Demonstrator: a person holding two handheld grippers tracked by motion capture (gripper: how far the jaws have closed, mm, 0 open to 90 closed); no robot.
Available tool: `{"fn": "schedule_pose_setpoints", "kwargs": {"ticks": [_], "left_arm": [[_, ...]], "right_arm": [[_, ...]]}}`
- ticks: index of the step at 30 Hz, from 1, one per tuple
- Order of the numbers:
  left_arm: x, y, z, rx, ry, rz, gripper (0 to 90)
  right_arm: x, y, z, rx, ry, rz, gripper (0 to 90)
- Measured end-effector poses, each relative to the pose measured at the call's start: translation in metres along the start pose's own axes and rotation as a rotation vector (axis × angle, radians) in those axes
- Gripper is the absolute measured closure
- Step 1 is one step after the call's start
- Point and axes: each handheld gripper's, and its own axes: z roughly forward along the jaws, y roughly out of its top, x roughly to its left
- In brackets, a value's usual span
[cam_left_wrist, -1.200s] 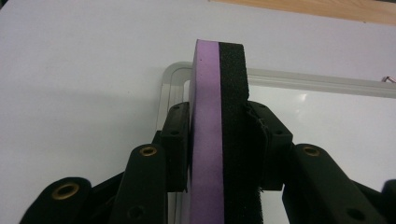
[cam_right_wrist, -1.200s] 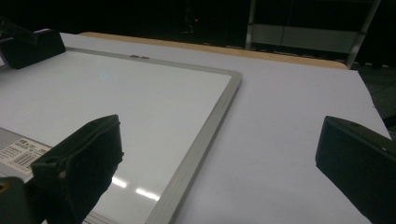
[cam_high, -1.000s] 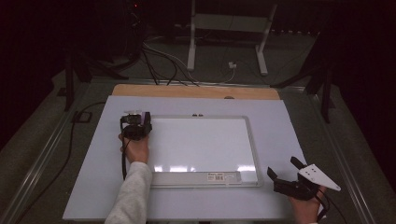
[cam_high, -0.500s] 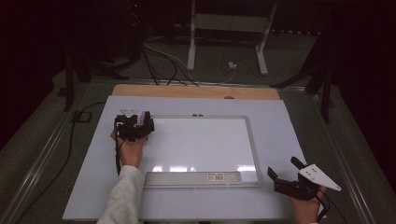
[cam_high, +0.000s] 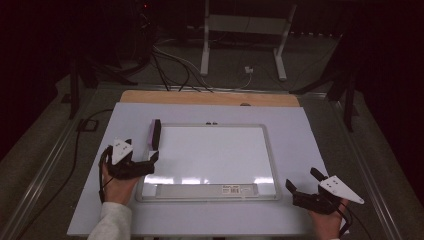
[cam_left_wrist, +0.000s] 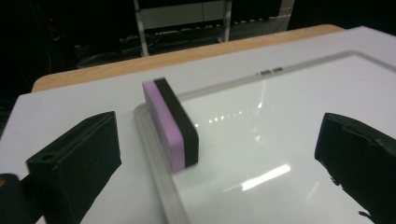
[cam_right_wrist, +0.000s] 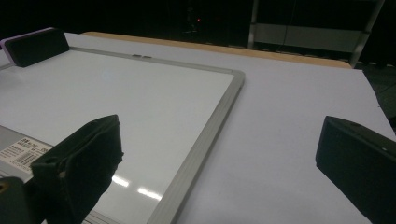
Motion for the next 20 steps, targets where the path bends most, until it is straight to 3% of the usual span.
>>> {"fn": "schedule_pose_setpoints", "kwargs": {"ticks": [5, 12, 20], "left_arm": [[-0.003, -0.014, -0.023, -0.044, 0.009, 0.049, 0.7], [-0.001, -0.025, -0.045, -0.087, 0.019, 0.034, 0.7], [0.005, -0.027, -0.048, -0.092, 0.038, 0.009, 0.8]], "right_arm": [[0.000, 0.000, 0.000, -0.003, 0.007, 0.002, 0.9], [0.000, 0.001, -0.002, -0.007, 0.012, -0.002, 0.8], [0.001, 0.001, -0.001, -0.001, 0.013, -0.001, 0.8]]}}
